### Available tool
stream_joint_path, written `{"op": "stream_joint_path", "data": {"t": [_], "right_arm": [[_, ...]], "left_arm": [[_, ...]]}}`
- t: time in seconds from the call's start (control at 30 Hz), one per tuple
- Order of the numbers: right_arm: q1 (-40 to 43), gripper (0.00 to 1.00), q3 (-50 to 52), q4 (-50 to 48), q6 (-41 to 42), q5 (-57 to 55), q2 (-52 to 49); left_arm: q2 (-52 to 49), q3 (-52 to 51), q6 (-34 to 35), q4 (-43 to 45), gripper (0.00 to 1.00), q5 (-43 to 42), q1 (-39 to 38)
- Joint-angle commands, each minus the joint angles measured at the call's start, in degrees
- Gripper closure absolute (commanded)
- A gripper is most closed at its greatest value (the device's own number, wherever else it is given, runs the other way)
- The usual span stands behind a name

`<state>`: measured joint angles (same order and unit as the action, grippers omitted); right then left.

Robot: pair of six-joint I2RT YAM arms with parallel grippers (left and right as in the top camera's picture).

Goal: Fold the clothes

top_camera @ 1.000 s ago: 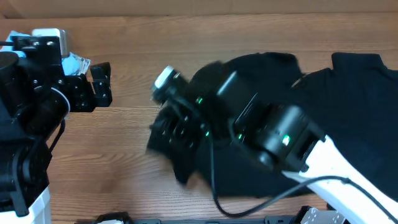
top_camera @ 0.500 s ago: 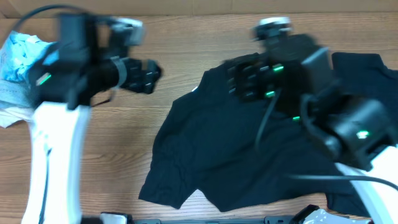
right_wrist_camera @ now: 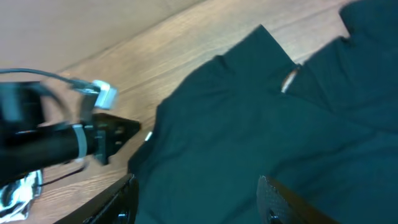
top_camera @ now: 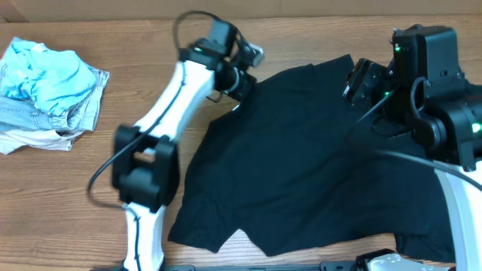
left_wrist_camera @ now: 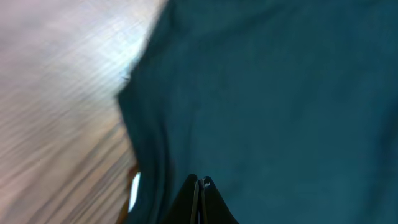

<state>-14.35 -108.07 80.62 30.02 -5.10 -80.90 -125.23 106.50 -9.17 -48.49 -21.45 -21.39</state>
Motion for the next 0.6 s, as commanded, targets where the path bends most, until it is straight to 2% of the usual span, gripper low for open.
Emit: {"op": "stream_joint_path", "data": {"t": [0.0,0.17,0.3,0.37,0.43,0.57], "right_arm": [[0.72,0.35,-0.98,0.66,0.44,0.24,-1.33],[0.72,0.35,-0.94,1.29,0.46,0.26,-3.39],[0.72,0.35,-0.59,1.44,0.46,0.26,-5.22],[0.72,0.35,-0.17,1.38,0.46,0.24,-5.86],[0.72,0.34,0.35,1.4,0.46,0.24,-6.58],[0.72,0.33,0.92,1.68,0.44,0.22,-7.52]], "left_arm": [[-5.88,0.5,-3.06,2.64,0.96,-0.63,-1.05],[-10.16,0.5,-3.06,6.08,0.96,1.55,-1.05],[-12.46,0.5,-1.11,5.55,0.96,11.5,-0.85],[-13.73,0.5,3.21,3.72,0.96,20.57,-0.17],[-15.47,0.5,10.84,0.94,0.96,30.95,1.86],[-17.11,0.48,15.67,-2.95,0.96,36.41,8.72]]}}
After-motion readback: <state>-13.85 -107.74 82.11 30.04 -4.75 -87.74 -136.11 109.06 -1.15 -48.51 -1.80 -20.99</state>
